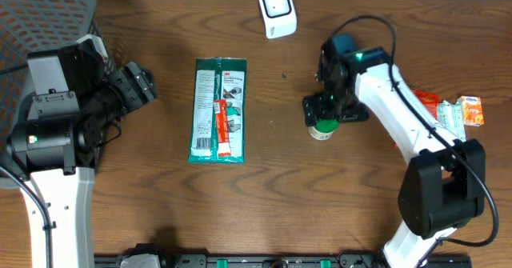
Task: Scan the item barcode
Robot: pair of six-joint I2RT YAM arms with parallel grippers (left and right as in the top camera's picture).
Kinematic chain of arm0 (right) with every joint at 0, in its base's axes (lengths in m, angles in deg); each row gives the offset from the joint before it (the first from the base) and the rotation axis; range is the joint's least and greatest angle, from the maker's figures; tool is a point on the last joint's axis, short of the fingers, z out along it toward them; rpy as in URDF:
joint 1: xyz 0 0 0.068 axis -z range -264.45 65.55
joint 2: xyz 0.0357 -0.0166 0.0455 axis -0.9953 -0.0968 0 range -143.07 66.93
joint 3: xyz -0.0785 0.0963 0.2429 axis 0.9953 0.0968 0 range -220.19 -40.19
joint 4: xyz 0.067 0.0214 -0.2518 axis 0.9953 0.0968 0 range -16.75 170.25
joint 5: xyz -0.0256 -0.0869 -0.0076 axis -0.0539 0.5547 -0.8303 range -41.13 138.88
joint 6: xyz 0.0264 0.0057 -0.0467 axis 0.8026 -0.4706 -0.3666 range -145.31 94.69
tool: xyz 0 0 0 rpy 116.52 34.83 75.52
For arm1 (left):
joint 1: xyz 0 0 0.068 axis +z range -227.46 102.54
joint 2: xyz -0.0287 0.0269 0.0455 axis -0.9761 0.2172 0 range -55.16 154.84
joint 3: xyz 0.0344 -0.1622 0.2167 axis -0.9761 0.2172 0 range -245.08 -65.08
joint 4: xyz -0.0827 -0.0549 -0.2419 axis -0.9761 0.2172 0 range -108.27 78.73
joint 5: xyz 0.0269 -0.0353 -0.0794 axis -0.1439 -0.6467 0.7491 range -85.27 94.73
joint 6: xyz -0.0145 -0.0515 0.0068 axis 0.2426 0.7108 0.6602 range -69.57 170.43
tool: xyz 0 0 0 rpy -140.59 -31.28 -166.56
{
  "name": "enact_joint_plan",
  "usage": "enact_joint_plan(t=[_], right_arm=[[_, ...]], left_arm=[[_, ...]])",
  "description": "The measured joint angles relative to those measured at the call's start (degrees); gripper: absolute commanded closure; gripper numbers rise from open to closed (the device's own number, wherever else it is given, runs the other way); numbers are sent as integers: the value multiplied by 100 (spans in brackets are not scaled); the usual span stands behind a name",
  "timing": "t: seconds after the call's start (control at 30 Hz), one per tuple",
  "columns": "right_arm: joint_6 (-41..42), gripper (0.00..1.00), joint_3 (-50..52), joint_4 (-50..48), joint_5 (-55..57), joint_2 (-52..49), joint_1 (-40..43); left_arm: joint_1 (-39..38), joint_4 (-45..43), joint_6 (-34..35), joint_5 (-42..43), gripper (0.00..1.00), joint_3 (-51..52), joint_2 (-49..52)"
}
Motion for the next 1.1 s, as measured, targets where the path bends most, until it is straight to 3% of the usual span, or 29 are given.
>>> enact_joint_plan(t=[0.27, 0.53, 1.1], right_arm=[[122, 4, -168, -87, 2, 24, -17], [146, 5, 337, -748, 70, 24, -20], [170, 19, 1169, -1934, 229, 24, -20]], left_arm=[[0, 0, 0, 0, 18, 0, 0], [2, 0, 0, 0, 18, 0, 0], [0, 0, 2, 0, 18, 0, 0]])
